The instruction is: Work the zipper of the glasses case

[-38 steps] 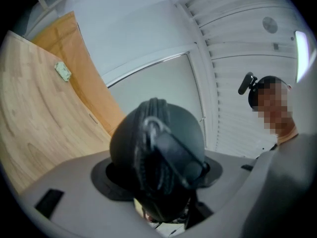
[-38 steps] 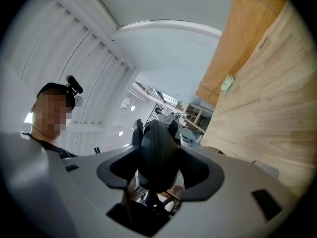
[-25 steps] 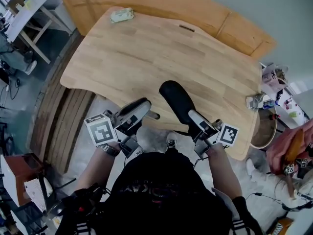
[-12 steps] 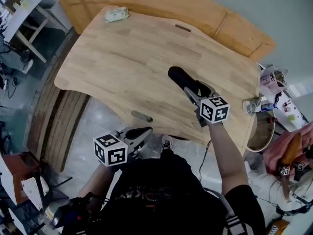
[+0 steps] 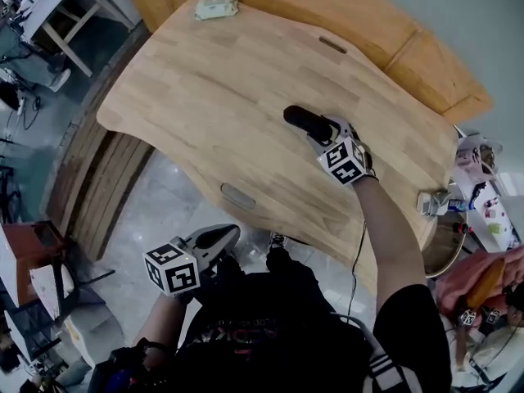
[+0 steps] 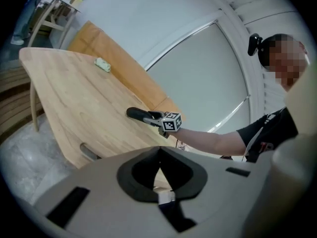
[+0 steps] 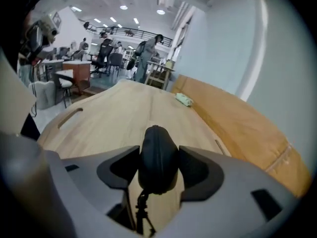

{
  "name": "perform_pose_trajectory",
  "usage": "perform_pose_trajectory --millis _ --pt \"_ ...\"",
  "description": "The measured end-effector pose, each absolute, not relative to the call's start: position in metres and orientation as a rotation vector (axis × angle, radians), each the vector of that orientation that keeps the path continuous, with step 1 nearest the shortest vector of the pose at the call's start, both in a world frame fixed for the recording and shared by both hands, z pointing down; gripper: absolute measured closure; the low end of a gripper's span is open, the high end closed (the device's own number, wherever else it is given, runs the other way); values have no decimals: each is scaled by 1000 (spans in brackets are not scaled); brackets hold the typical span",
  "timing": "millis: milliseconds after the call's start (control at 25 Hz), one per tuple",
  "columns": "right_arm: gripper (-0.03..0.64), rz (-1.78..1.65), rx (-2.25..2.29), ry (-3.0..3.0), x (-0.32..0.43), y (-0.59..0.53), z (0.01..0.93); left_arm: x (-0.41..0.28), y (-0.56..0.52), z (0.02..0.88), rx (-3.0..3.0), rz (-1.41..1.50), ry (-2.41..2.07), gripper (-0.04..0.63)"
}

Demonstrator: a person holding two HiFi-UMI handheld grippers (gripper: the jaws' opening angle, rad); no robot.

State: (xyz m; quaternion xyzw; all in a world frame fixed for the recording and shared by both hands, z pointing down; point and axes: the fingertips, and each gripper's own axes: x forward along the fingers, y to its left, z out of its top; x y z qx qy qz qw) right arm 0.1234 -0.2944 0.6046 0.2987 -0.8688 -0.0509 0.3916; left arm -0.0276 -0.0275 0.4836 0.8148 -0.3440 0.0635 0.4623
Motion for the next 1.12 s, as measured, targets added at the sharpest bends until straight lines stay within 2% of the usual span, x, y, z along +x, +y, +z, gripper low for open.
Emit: perform_pose_trajectory --millis 320,1120 --pt "354 -302 613 -2151 111 -325 634 -25 -35 490 1941 139 -905 584" --pt "339 -329 575 -2032 123 -317 666 -23 -43 491 1906 124 -860 584"
